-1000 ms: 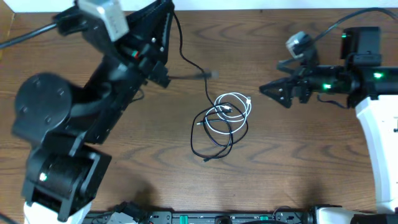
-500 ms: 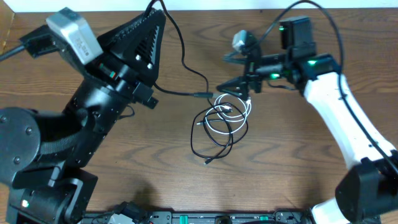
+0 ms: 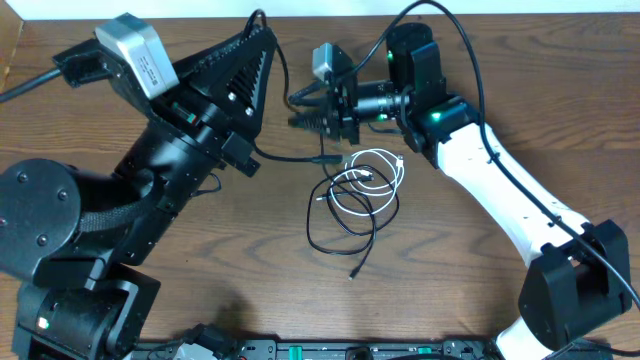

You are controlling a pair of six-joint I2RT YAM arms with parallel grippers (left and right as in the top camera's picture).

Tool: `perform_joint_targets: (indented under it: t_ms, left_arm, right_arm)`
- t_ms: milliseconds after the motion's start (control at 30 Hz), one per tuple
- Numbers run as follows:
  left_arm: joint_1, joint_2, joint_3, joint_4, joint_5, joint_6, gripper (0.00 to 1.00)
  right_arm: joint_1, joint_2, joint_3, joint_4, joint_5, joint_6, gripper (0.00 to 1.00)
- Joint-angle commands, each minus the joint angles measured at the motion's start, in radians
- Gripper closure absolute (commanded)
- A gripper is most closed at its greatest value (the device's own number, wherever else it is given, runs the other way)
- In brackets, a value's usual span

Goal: Untangle cables

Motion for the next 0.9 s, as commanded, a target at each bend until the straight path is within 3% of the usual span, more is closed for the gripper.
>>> perform_joint_targets:
  t_ms: [0, 267, 467, 700, 867]
  left_arm:
    - [0.002, -0.006, 0.004, -0.005, 0.015, -0.009, 0.93]
    - [0.002, -0.005, 0.003, -0.093, 0.0, -0.007, 0.92]
    - [0.002, 0.016, 0.002, -0.267, -0.116, -0.007, 0.91]
    - [0.002, 0.098, 0.002, -0.422, -0.225, 0.0, 0.74]
    - [0.002, 0.167, 0.002, -0.474, -0.258, 0.011, 0.69]
  right_arm:
    - [-0.008, 0.006, 0.01, 0.016, 0.059, 0.154, 0.99]
    - [-0.088, -0.01, 0.017, -0.069, 0.189, 0.315, 0.99]
    - [-0.199, -0.086, 0.084, -0.286, 0.339, 0.318, 0.99]
    - [-0.363, -0.193, 0.263, -0.575, 0.457, 0.258, 0.99]
    - [-0.5, -0.217, 0.423, -0.744, 0.455, 0.258, 0.99]
